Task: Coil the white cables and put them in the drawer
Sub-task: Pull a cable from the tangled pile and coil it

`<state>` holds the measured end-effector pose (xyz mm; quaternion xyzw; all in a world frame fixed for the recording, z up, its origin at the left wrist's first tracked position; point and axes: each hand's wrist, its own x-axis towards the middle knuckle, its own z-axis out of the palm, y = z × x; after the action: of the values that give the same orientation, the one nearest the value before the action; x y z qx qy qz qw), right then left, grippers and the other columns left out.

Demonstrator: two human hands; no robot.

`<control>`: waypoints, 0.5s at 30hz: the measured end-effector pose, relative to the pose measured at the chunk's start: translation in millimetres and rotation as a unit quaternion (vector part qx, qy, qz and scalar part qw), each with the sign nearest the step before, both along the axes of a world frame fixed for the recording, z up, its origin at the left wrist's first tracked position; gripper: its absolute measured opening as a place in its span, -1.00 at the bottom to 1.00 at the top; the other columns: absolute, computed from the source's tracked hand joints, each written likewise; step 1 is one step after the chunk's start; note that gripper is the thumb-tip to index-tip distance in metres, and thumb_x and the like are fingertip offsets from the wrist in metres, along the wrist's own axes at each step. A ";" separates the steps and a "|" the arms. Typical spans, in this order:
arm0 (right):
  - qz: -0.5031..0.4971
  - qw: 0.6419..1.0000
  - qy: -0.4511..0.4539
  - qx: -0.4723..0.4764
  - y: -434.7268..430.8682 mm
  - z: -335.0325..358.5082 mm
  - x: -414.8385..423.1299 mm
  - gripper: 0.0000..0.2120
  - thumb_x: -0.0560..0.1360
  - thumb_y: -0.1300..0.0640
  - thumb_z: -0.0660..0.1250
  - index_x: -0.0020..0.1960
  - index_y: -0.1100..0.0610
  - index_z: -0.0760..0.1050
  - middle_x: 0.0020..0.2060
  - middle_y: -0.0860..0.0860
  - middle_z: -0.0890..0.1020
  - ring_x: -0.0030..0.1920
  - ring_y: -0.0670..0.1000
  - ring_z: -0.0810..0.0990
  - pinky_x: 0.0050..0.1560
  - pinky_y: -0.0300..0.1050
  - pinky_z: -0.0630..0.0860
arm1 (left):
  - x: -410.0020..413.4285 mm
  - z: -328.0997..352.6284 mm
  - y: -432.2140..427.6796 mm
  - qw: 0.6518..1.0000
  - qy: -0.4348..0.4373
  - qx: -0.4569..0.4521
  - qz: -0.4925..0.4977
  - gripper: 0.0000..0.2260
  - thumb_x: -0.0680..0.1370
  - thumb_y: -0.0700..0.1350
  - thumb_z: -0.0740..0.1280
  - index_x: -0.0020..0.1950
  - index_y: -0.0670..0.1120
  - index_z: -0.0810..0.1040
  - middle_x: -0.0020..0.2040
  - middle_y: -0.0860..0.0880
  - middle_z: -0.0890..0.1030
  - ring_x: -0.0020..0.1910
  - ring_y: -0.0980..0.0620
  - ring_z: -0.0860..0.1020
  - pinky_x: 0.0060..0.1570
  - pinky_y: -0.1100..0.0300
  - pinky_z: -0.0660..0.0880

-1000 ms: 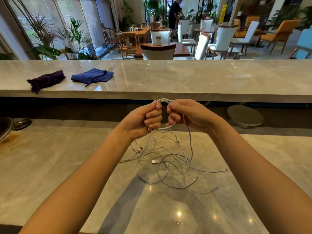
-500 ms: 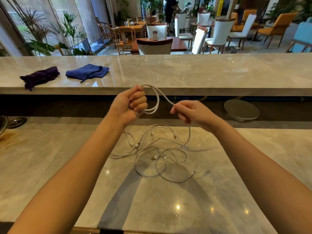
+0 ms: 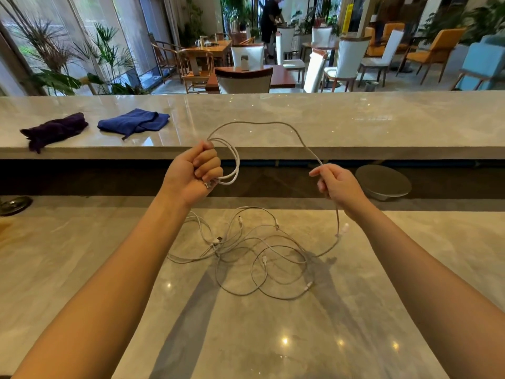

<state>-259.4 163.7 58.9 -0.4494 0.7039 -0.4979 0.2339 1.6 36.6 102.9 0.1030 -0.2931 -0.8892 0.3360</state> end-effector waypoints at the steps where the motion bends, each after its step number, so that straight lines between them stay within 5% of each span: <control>1: -0.006 0.999 0.024 0.021 -3.6 0.8 -1.7 -0.74 0.62 0.09 0.07 0.07 0.13 0.52 -0.33 0.01 0.55 -0.33 -0.05 0.48 -0.27 -0.20 0.41 | -2.8 0.8 2.6 1.000 -0.005 -0.008 -0.011 -0.66 0.62 -0.10 0.06 -0.28 -0.12 0.46 -0.55 0.04 0.28 -0.61 0.14 0.22 -0.55 0.32 0.11; 5: 0.044 0.979 0.132 0.149 -6.7 1.9 -5.2 -0.61 0.58 0.12 0.19 0.39 0.15 0.32 0.15 0.08 0.56 0.13 0.04 0.54 0.10 -0.11 0.45 | -11.2 7.1 13.3 0.998 -0.044 -0.035 -0.037 -0.74 0.58 -0.09 0.11 -0.26 -0.12 0.45 -0.54 0.06 0.28 -0.62 0.15 0.23 -0.56 0.34 0.13; 9: 0.152 0.979 0.128 0.046 -11.4 24.2 23.7 -0.47 0.55 0.05 0.25 0.47 0.01 0.16 0.39 -0.02 0.38 0.37 -0.03 0.35 0.31 -0.10 0.32 | -15.2 7.9 19.3 0.995 -0.058 -0.034 -0.076 -0.72 0.59 -0.07 0.09 -0.24 -0.12 0.46 -0.52 0.07 0.29 -0.61 0.16 0.25 -0.57 0.35 0.14; 13: 0.191 0.967 0.167 -0.036 -26.4 44.5 53.9 -0.57 0.60 0.04 0.15 0.45 0.02 0.21 0.38 -0.03 0.39 0.35 -0.09 0.35 0.32 -0.15 0.30 | -21.7 7.3 24.6 0.991 -0.011 -0.010 -0.137 -0.69 0.62 -0.06 0.07 -0.19 -0.16 0.48 -0.48 0.04 0.33 -0.56 0.16 0.17 -0.57 0.34 0.18; 15: 0.212 0.969 0.112 -0.060 -28.7 46.0 61.2 -0.72 0.62 0.09 0.11 0.27 0.11 0.44 0.10 0.04 0.60 0.09 -0.05 0.56 0.12 -0.16 0.47 | -22.6 8.7 24.8 0.986 0.028 0.003 -0.164 -0.71 0.61 -0.07 0.09 -0.16 -0.20 0.49 -0.46 0.01 0.35 -0.51 0.16 0.16 -0.55 0.32 0.20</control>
<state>-198.2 135.0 104.9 -0.6541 0.5832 -0.4252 0.2263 -21.1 61.5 111.6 0.0295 -0.2940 -0.9357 0.1931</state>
